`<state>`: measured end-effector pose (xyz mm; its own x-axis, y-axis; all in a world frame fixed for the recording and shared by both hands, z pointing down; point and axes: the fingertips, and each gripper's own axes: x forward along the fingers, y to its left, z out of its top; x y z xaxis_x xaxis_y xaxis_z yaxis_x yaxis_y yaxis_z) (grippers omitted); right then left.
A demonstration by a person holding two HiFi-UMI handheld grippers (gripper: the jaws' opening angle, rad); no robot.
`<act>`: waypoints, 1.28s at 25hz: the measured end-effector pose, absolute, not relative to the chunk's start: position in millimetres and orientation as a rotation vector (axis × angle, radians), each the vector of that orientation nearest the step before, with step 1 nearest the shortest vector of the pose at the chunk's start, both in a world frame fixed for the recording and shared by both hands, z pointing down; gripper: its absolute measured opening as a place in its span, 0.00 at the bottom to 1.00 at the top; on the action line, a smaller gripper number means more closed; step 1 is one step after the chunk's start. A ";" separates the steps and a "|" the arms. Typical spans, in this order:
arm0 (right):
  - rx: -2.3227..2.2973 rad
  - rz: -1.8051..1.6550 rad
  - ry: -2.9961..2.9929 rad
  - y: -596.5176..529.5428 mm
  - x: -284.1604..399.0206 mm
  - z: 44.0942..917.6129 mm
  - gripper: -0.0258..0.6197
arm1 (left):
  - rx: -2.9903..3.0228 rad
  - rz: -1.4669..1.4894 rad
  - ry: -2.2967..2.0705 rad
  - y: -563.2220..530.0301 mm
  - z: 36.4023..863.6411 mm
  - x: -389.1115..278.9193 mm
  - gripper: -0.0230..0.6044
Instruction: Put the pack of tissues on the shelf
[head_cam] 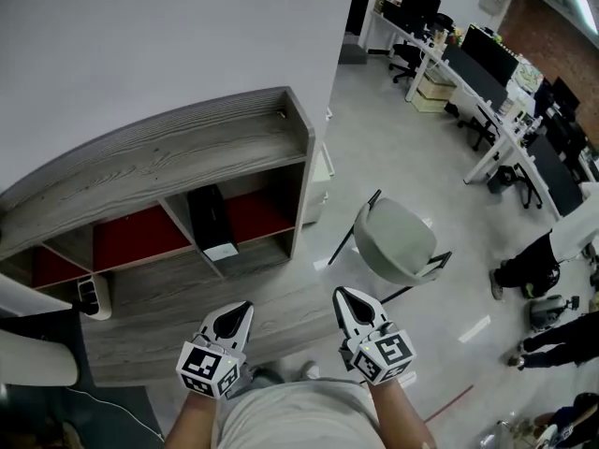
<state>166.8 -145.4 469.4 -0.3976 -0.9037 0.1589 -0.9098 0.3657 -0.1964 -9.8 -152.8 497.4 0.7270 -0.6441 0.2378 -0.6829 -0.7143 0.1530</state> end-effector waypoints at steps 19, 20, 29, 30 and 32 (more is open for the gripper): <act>1.736 0.412 -2.592 -99.5 212.6 465.1 0.08 | 2.771 0.249 -1.006 -142.2 484.9 40.0 0.06; 1.738 0.412 -2.591 -99.4 213.3 465.6 0.08 | 2.774 0.249 -1.005 -141.9 485.0 41.1 0.06; 1.744 0.409 -2.570 -104.5 210.1 469.0 0.08 | 2.787 0.259 -0.985 -141.4 487.4 45.6 0.06; 1.741 0.415 -2.570 -105.3 209.0 470.3 0.08 | 2.786 0.260 -0.987 -142.2 488.1 44.7 0.06; 1.735 0.429 -2.568 -107.4 206.2 473.0 0.08 | 2.783 0.261 -0.990 -143.8 489.5 41.8 0.06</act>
